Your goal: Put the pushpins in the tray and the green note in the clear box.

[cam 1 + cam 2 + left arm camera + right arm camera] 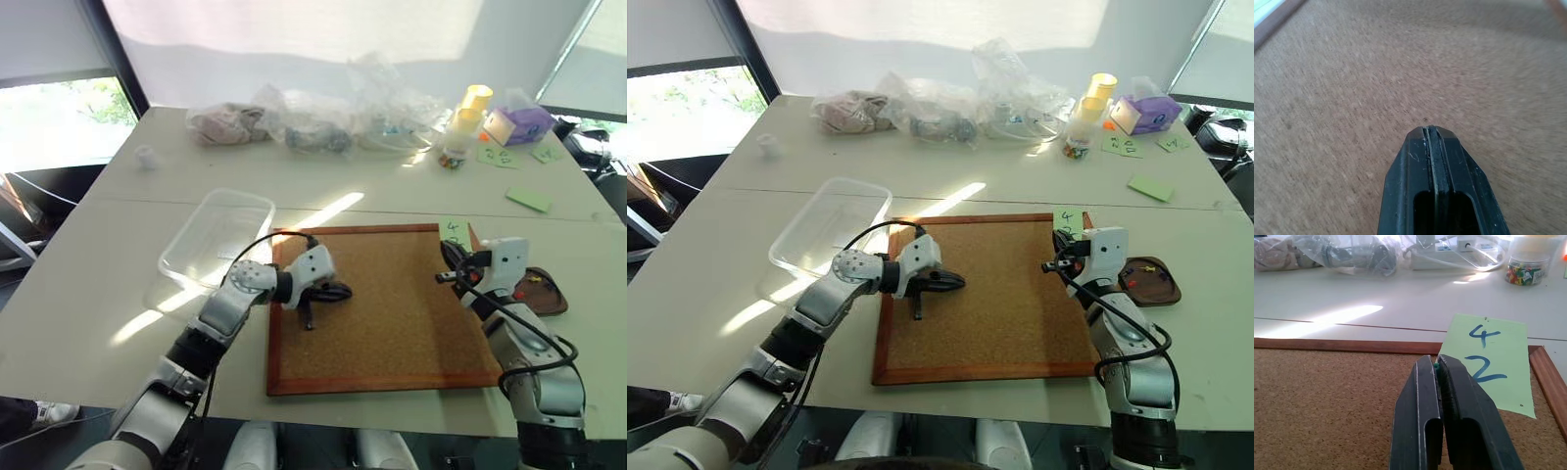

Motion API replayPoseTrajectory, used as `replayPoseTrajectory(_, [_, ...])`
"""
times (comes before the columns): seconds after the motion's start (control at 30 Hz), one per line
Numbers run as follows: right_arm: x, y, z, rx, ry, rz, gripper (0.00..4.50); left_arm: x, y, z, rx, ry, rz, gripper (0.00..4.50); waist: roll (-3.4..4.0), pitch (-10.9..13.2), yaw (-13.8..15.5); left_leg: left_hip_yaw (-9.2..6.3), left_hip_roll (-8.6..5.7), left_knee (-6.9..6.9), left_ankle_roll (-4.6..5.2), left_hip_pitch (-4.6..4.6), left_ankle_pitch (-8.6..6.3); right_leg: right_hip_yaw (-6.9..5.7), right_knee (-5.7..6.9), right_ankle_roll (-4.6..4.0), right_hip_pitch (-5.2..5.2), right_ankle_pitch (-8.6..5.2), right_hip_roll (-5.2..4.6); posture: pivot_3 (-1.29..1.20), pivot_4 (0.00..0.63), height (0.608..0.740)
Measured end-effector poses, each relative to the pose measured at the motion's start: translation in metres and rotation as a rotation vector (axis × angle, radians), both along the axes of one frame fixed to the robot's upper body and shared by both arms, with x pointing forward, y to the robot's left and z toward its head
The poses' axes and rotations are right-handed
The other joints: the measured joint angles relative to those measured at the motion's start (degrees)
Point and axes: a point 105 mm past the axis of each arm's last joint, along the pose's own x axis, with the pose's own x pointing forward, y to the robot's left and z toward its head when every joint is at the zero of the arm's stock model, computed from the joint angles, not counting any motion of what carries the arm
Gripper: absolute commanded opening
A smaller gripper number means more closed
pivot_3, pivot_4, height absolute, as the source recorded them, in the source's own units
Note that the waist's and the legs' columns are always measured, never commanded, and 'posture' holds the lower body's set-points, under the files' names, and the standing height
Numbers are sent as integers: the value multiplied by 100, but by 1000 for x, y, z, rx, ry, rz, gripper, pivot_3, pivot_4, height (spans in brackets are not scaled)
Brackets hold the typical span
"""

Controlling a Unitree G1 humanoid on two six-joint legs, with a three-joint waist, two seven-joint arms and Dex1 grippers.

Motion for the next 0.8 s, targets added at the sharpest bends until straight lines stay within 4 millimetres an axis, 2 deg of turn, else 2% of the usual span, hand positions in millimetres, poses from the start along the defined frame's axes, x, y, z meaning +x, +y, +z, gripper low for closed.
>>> replayPoseTrajectory(0.07, [-3,-1,1,-13,0,2,90,6,16,16,-84,97,39,0,5,9,26,-2,2,3,-1,-5,1,-2,11,-1,-9,-1,3,0,150,740])
replayPoseTrajectory(0.1, [-4,-3,2,-23,-1,2,90,11,21,30,-153,135,65,0,6,20,37,-3,2,12,-1,-10,1,-4,13,-1,-10,-1,4,0,150,740])
replayPoseTrajectory(0.2, [-5,0,10,-42,-27,22,0,22,21,76,-314,142,73,954,8,25,71,-12,-4,46,1,-33,0,-18,11,3,-4,1,2,0,150,740])
replayPoseTrajectory(0.27, [-6,2,14,-51,-37,32,0,25,12,87,-379,165,78,1900,8,26,75,-12,-21,53,5,-36,-2,-18,3,5,4,2,0,0,150,740])
replayPoseTrajectory(0.37, [-8,4,19,-73,-48,46,0,28,-10,88,-456,270,101,3467,-3,32,73,-13,-29,69,11,-62,-5,-18,0,16,-10,7,0,0,150,740])
replayPoseTrajectory(0.43, [-11,6,21,-101,-51,65,0,28,-24,90,-479,320,102,4327,-3,32,69,-13,-28,71,9,-83,-4,-17,3,27,-37,13,4,0,150,740])
replayPoseTrajectory(0.47, [-13,7,22,-114,-49,73,0,28,-31,91,-485,343,103,4462,-3,32,70,-13,-27,71,8,-85,-3,-17,6,27,-41,13,7,0,150,740])
replayPoseTrajectory(0.57, [-17,15,26,-152,-53,117,0,31,-53,99,-486,398,118,4462,-4,33,73,-16,-23,71,6,-85,-2,-16,7,27,-42,13,24,0,150,740])
replayPoseTrajectory(0.67, [-24,21,39,-207,-85,153,0,41,-80,104,-491,544,165,4462,-7,35,81,-20,-25,73,5,-85,-1,-12,5,30,-40,13,34,0,150,740])
replayPoseTrajectory(0.8, [-32,29,54,-244,-134,180,0,50,-96,101,-488,710,202,4462,-10,36,46,-23,-29,70,5,-83,-1,-1,3,30,-46,13,55,0,150,740])
